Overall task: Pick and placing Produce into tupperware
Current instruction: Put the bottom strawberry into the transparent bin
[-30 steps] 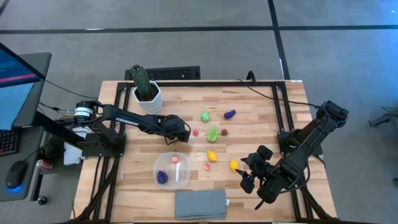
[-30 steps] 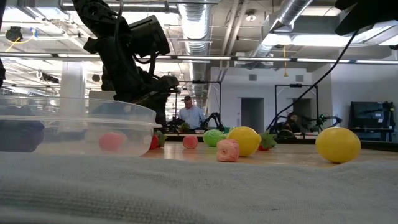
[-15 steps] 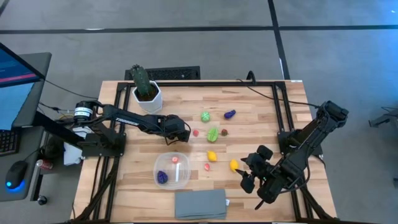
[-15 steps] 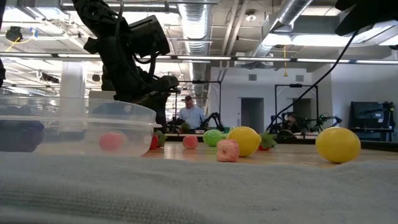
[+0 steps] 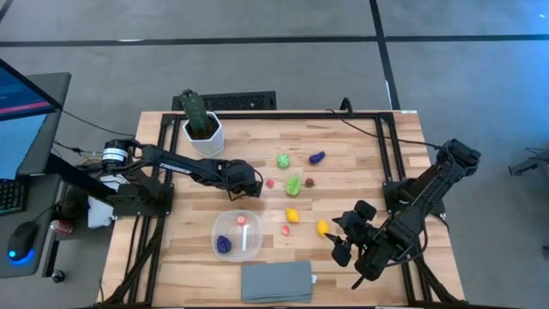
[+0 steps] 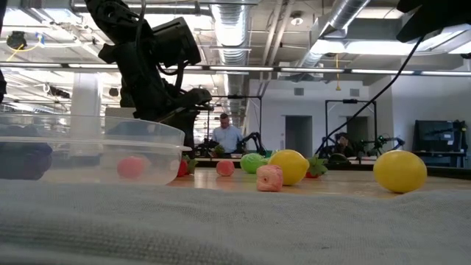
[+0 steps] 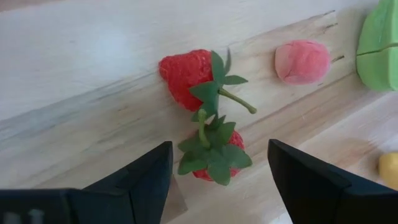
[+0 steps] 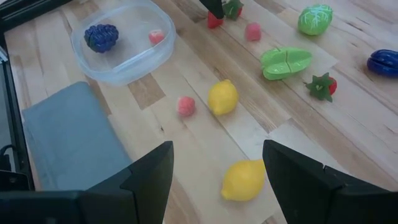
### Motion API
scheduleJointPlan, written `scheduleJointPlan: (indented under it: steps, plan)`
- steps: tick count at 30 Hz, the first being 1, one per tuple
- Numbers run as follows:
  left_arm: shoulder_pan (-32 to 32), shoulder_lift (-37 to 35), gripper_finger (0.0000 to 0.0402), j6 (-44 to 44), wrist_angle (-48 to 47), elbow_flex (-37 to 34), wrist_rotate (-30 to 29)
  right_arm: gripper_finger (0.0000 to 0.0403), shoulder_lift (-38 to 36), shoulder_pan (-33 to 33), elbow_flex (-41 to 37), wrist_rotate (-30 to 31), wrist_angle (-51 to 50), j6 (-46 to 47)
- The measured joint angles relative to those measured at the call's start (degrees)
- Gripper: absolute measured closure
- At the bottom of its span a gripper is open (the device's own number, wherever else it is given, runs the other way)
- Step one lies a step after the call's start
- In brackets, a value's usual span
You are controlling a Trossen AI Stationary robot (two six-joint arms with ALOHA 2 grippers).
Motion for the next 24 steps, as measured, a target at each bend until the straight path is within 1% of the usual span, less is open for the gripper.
scheduleJointPlan:
  steps: [4, 10, 18, 21, 24]
  plan:
    - [-0.5, 0.0, 0.0159, 1.2, 1.5, 0.1, 0.0, 0.0132, 0.0, 0.0, -1.1, 0.0, 0.6, 0.6]
    - [-0.4, 0.0, 0.0154, 1.9, -3.1, 2.0, -0.8, 0.0132, 0.0, 0.0, -3.7, -0.2, 2.3, 4.4]
    - [-0.2, 0.0, 0.0154, 2.1, -4.8, 2.7, -1.4, 0.0132, 0.0, 0.1, -3.7, -0.1, 3.1, 3.0]
    - [-0.1, 2.3, 0.0154, 2.1, -5.5, 3.2, -0.1, 0.0132, 0.0, 0.1, -3.7, 0.0, 3.1, 1.9]
    - [-0.5, 6.5, 0.0154, 3.3, -7.4, 6.4, 1.5, 0.0132, 0.0, 0.0, -3.7, 0.0, 3.0, 1.5]
